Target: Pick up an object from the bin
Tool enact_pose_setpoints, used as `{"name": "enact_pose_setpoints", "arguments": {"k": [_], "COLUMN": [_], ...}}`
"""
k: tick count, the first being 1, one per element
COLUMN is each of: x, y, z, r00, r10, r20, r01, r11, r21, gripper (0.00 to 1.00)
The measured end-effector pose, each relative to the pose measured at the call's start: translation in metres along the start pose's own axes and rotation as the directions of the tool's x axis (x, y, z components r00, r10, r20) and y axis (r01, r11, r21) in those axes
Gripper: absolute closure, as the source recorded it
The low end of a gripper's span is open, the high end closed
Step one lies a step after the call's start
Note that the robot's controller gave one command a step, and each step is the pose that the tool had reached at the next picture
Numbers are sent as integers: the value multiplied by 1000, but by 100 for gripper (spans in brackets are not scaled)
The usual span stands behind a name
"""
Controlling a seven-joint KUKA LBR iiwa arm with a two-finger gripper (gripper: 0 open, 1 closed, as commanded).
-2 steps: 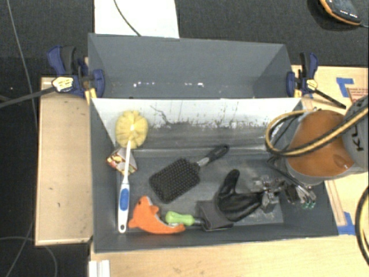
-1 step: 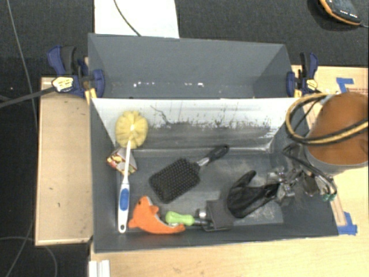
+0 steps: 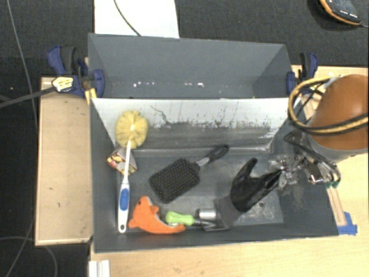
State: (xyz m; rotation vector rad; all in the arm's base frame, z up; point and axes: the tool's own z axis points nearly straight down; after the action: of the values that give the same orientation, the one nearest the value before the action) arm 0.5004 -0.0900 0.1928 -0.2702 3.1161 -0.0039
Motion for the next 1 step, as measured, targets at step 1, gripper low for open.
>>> {"name": "enact_pose_setpoints", "arguments": {"k": [1], "x": [1], "y": [0], "z": [0], "r00": [1000], "r10": [1], "r20": [-2], "r01": [-1], "r11": [1000], "r21": [-1], "gripper": [100]}}
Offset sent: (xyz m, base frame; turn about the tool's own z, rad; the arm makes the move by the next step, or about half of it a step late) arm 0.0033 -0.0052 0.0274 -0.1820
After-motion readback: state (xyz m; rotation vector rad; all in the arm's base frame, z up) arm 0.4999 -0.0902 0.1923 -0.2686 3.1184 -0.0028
